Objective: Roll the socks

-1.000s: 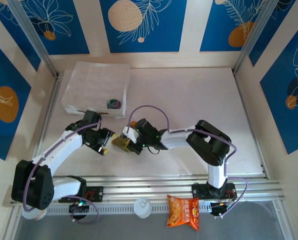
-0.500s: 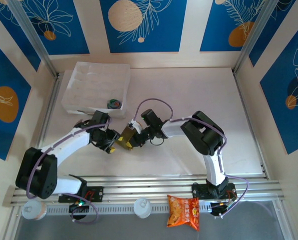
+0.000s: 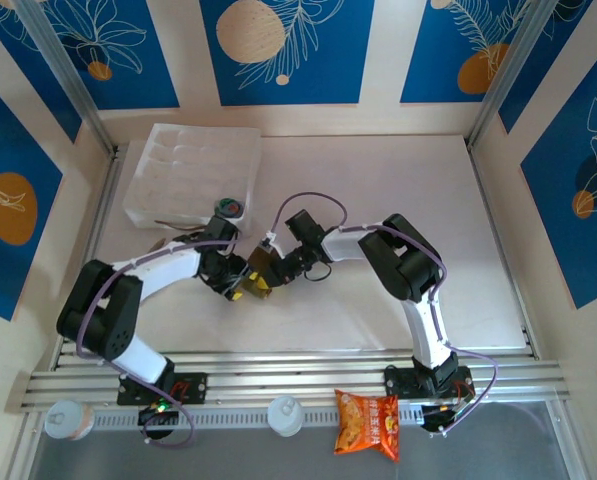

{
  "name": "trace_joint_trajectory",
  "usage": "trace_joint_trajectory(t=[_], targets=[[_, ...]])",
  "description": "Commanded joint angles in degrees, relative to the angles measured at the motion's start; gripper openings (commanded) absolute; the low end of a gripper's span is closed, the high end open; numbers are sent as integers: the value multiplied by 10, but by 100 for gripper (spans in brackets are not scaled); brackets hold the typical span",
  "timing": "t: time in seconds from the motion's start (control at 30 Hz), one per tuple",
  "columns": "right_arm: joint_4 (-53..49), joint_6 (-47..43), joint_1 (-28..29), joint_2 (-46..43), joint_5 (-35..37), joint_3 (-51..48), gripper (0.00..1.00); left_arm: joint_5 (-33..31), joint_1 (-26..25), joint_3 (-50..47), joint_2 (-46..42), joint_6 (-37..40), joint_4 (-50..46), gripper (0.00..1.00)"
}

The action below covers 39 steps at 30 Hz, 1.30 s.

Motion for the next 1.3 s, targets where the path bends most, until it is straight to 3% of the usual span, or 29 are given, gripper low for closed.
trace_joint_trajectory(t=[0.0, 0.13, 0.33, 0.47, 0.7, 0.97, 1.27], targets=[[-191, -35, -2, 73, 163, -17, 0, -57, -11, -18, 52, 2, -70, 51], [-225, -67, -1, 79, 172, 15, 1, -67, -13, -37, 71, -12, -81, 46], [-153, -125, 31, -8, 214, -32, 25, -63, -13, -42, 111, -48, -111, 15], [-62, -175, 62, -102, 268, -94, 36, -70, -14, -42, 109, -55, -142, 14], [98, -252, 143, -241, 464, -200, 50, -69, -16, -41, 84, -53, -172, 13], [114, -288, 222, -232, 627, -169, 57, -60, -18, -10, 103, -45, -176, 14], [131, -301, 216, -180, 647, -129, 58, -55, -17, 0, 106, -39, -179, 13]])
